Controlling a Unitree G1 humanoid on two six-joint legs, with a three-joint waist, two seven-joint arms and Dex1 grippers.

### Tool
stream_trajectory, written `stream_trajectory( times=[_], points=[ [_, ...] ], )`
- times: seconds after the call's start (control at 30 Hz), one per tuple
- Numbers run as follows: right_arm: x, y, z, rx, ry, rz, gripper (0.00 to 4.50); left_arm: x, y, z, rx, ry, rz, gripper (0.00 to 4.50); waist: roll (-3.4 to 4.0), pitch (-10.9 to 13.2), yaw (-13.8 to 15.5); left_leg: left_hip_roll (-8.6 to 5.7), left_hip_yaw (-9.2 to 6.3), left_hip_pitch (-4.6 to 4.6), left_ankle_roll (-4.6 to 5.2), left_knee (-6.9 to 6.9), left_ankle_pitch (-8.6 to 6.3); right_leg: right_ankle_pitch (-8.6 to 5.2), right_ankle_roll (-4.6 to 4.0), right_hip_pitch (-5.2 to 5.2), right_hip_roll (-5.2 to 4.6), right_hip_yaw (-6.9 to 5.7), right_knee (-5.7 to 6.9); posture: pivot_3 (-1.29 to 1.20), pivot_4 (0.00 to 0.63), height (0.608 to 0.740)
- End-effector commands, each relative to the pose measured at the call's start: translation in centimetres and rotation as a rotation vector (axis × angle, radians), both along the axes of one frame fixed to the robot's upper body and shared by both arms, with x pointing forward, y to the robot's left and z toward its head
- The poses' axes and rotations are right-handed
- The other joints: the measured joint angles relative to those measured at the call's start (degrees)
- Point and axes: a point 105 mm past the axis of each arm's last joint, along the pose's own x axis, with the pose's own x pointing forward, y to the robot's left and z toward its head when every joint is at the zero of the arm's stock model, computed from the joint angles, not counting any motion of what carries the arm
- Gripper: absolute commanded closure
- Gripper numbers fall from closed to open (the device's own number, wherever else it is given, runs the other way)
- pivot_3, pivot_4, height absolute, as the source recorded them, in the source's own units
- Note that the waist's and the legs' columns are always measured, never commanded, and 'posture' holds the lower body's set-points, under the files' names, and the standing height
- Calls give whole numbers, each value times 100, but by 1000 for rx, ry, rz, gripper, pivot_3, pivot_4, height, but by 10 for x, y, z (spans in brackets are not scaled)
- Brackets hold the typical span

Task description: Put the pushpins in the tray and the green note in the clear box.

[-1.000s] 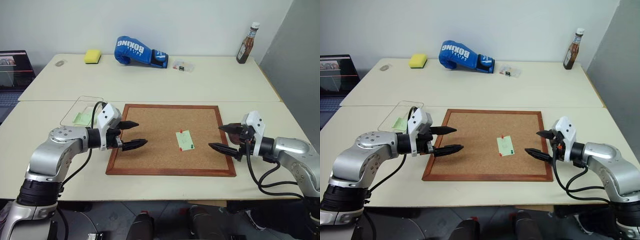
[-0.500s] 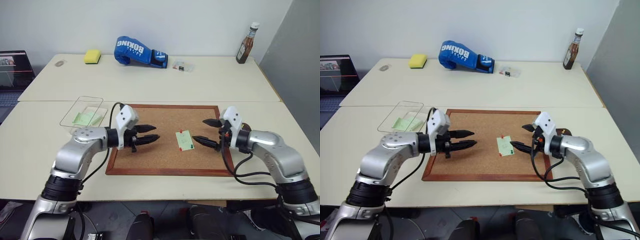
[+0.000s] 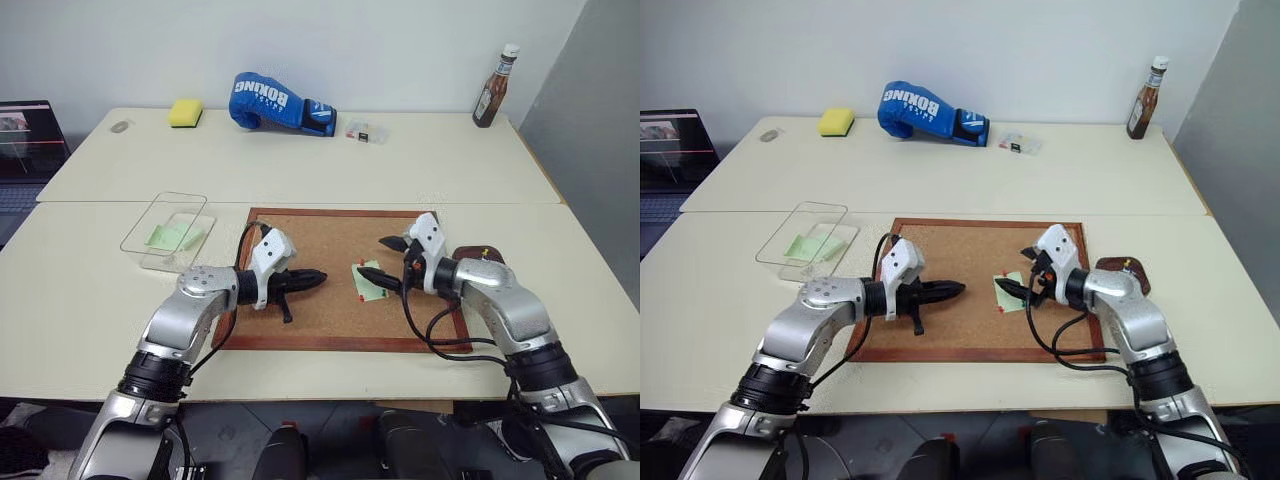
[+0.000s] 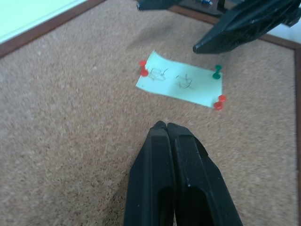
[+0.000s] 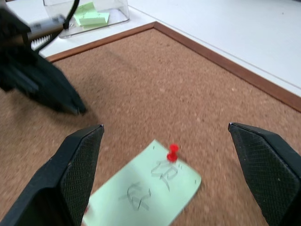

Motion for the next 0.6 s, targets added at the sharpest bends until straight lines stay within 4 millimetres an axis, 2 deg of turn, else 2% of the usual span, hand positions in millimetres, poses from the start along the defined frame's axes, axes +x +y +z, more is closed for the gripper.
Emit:
stream_trajectory(
  times=[0.03,0.23,0.47,0.5,0.53,0.6],
  points=[
    [6,11,6,4,-48,21,0,0,-4,-16,29,6,-15,4483,1,0,0,0,0,1,0,0,0,0,0,0,0,0,1,0,150,740],
    [10,18,-6,-27,-38,39,0,-1,-2,-37,76,37,-20,4483,4,-3,11,-1,-1,3,0,0,0,1,-1,4,-1,0,0,0,150,740],
    [14,18,-16,-48,-20,42,0,1,1,-39,95,37,-10,4483,13,-8,4,-1,1,39,1,-1,0,1,-1,34,0,1,4,0,150,740],
    [15,18,-16,-48,-18,39,180,1,1,-38,95,36,-11,4494,13,-8,0,0,2,55,1,-3,0,0,-2,48,0,2,2,0,150,740],
    [15,18,-17,-47,-16,38,180,1,1,-38,96,36,-10,4494,13,-8,-4,0,3,72,1,-6,0,-1,-3,66,0,3,-2,0,150,740],
    [16,19,-17,-44,-12,37,552,0,2,-39,98,37,-10,4500,13,-8,-8,0,5,81,1,-6,0,-1,-3,73,0,5,-3,0,150,740]
  ],
)
